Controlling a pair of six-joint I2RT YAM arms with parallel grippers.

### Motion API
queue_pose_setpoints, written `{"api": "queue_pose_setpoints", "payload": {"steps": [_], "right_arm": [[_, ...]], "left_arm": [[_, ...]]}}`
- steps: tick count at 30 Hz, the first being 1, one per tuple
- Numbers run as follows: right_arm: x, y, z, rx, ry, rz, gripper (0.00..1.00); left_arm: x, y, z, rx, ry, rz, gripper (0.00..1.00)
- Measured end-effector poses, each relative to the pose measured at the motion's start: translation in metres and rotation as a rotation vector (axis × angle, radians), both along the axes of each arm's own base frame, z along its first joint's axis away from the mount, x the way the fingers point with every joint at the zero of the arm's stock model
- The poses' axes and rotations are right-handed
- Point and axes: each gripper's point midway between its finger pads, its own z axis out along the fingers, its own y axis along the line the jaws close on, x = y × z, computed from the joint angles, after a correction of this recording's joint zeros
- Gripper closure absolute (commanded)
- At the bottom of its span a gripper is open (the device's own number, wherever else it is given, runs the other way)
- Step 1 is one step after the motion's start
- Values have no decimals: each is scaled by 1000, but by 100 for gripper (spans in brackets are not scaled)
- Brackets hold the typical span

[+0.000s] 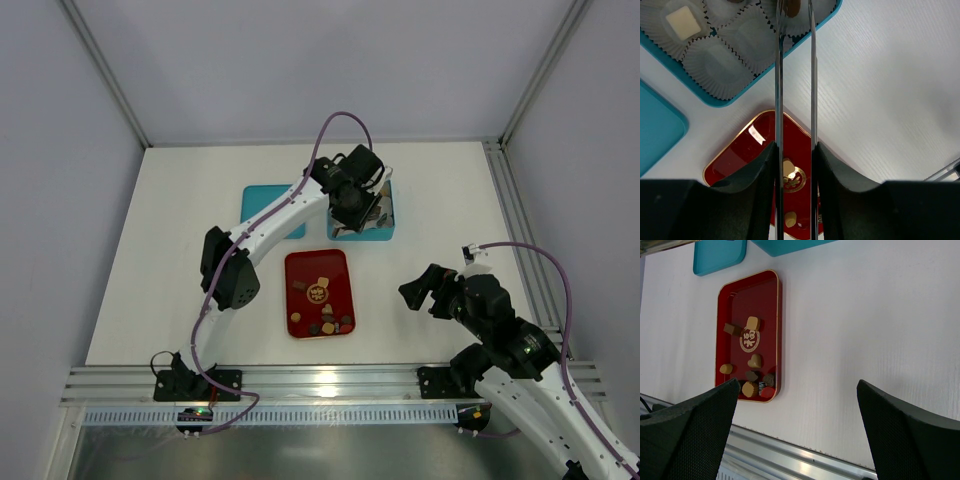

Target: Pack the chocolate

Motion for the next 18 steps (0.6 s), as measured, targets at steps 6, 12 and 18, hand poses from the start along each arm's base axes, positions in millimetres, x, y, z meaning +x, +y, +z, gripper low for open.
{"api": "queue_pose_setpoints", "payload": {"steps": [6, 12, 18], "right_arm": [[0, 0, 0, 0, 0, 0, 0], [0, 0, 0, 0, 0, 0, 0], [0, 0, 0, 1, 0, 0, 0]], "left_arm": [[2, 2, 0, 0, 0, 7, 64], [6, 5, 0, 0, -1, 17, 64], [8, 8, 4, -6, -6, 23, 64]]}}
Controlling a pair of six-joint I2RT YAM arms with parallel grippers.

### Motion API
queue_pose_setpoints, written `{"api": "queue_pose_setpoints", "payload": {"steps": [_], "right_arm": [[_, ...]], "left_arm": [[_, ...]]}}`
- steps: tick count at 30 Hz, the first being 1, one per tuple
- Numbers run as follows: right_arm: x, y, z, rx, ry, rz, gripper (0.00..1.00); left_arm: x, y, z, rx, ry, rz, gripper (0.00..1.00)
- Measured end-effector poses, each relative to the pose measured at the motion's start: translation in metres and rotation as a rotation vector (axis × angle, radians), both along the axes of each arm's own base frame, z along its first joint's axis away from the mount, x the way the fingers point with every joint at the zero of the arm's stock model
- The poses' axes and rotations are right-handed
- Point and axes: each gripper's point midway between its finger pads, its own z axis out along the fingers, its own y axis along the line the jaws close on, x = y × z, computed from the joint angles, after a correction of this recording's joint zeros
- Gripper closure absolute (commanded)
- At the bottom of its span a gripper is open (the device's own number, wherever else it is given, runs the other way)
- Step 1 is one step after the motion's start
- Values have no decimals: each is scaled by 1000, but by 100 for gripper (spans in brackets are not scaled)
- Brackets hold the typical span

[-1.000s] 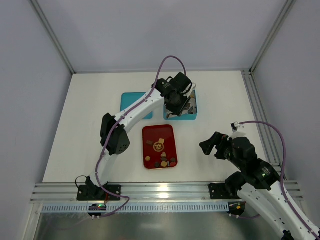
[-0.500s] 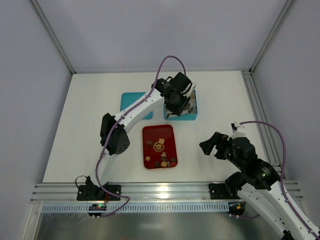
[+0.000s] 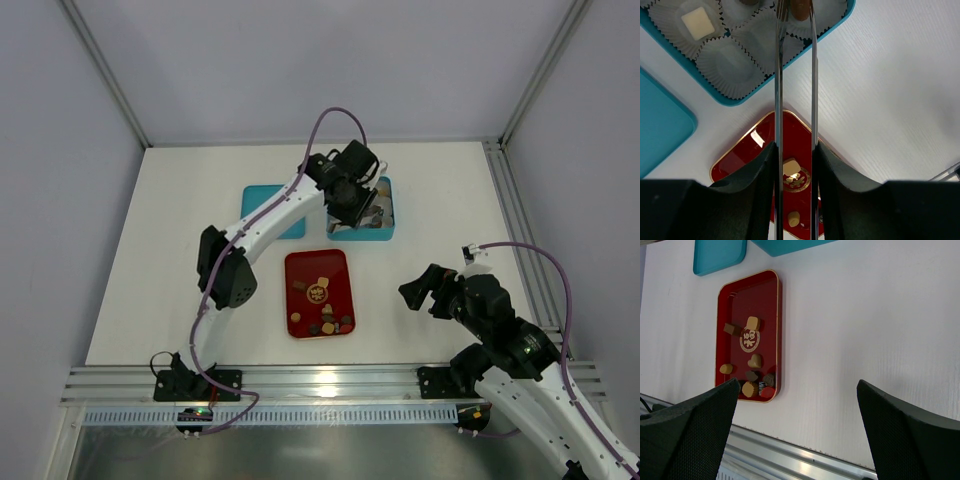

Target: Pack the chocolate

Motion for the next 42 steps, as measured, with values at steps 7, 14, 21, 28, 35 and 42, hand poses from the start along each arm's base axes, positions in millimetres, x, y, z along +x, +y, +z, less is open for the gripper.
{"api": "queue_pose_setpoints", "payload": {"steps": [7, 14, 21, 28, 35, 42], "right_arm": [[0, 0, 0, 0, 0, 0, 0], [0, 0, 0, 0, 0, 0, 0], [1, 2, 3, 11, -10, 7, 0], [3, 7, 7, 29, -25, 22, 0], [6, 16, 5, 42, -23, 53, 0], [8, 21, 1, 40, -8, 74, 0]], "left_arm": [[1, 4, 19, -30, -27, 7, 63], [-4, 20, 44, -67, -51, 28, 63], [-3, 81, 62, -90, -73, 183, 61], [21, 212, 81, -88, -181, 597, 58], [19, 332, 48, -59, -186, 961, 58], [27, 371, 14, -62, -142, 1069, 56]]}}
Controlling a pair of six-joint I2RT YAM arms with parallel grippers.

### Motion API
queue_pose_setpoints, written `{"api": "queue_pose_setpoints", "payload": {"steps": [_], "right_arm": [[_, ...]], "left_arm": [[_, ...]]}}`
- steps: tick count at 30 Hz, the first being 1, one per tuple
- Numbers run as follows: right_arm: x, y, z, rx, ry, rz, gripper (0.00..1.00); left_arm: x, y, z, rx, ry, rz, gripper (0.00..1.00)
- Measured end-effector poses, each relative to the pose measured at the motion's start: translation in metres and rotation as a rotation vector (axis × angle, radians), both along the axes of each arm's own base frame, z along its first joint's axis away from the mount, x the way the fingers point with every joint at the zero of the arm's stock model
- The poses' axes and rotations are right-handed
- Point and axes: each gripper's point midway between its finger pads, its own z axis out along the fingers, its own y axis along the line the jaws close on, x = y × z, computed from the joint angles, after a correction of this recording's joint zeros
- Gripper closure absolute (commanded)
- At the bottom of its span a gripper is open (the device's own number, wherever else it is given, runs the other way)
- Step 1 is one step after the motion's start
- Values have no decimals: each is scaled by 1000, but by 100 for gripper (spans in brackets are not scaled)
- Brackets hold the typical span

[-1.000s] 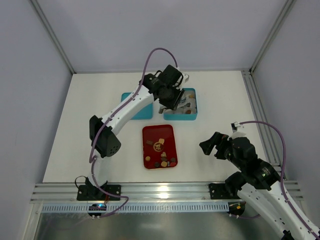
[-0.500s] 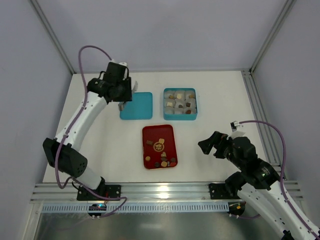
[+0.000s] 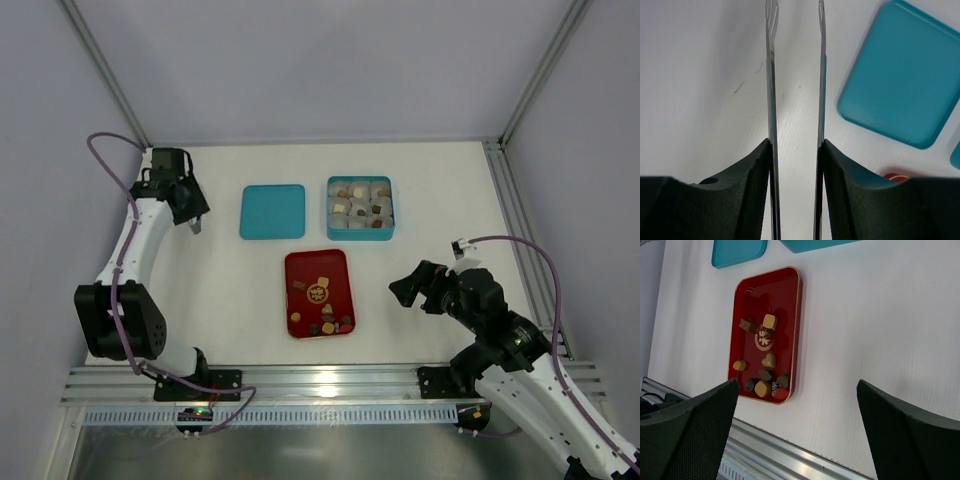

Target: Pack the chocolate

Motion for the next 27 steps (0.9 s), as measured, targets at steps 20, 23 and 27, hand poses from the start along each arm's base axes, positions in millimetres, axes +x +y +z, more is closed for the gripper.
{"api": "queue_pose_setpoints", "payload": {"steps": [20, 23, 27], "right_arm": [[0, 0, 0, -1, -17, 10, 0], [-1, 0, -1, -1, -17, 9, 0], [-2, -1, -2, -1, -18, 10, 0]], "left_arm": [[35, 38, -76, -33, 62, 118, 55], [35, 40, -89, -31, 92, 120, 52], [30, 43, -113, -25, 152, 125, 50]]}}
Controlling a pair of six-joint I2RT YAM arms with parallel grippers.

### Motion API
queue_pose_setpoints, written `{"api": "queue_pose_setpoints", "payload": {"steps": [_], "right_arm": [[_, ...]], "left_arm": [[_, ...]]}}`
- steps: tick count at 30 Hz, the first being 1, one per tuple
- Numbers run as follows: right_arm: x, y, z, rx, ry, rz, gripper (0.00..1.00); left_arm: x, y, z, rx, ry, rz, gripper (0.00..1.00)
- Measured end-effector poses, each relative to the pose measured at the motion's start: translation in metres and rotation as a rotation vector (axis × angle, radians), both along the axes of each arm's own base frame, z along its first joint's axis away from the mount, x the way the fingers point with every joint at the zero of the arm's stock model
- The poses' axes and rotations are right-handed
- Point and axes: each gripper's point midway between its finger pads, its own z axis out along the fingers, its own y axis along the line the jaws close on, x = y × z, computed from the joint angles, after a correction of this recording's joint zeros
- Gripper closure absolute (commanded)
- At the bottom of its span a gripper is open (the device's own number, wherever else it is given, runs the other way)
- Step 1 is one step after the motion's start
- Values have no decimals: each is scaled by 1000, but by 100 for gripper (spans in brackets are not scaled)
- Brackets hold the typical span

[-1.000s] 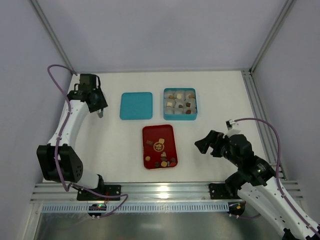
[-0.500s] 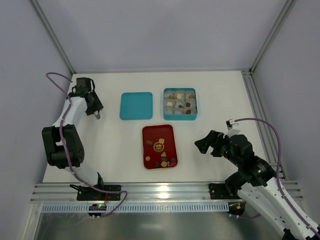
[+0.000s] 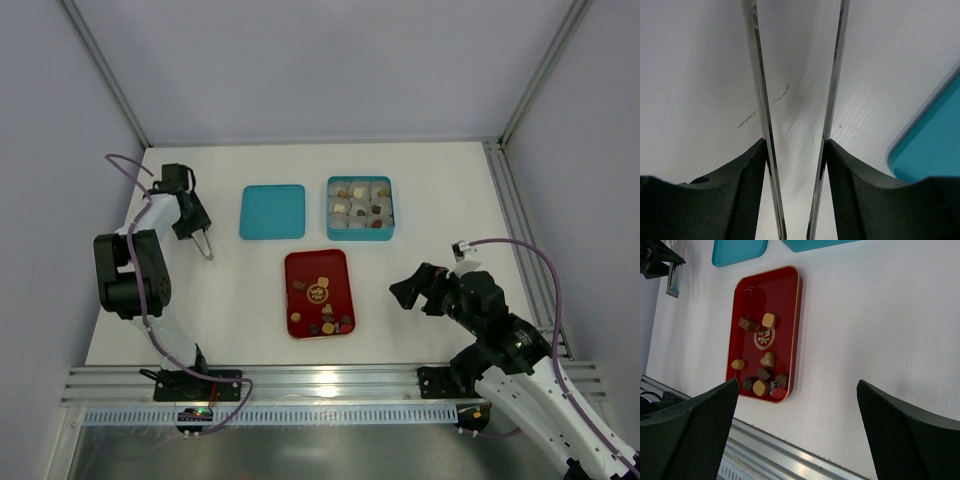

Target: Pack the chocolate

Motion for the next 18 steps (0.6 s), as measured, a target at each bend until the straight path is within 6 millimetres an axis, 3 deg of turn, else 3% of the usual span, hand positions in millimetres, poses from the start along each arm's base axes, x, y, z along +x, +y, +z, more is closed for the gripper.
{"api": "queue_pose_setpoints", "payload": {"steps": [6, 18], "right_arm": [[0, 0, -2, -2, 3, 0, 0], [-3, -1, 2, 11, -13, 3, 0]], "left_arm": [[-10, 2, -28, 4, 79, -7, 43], [-20, 3, -37, 13, 112, -4, 27]]}}
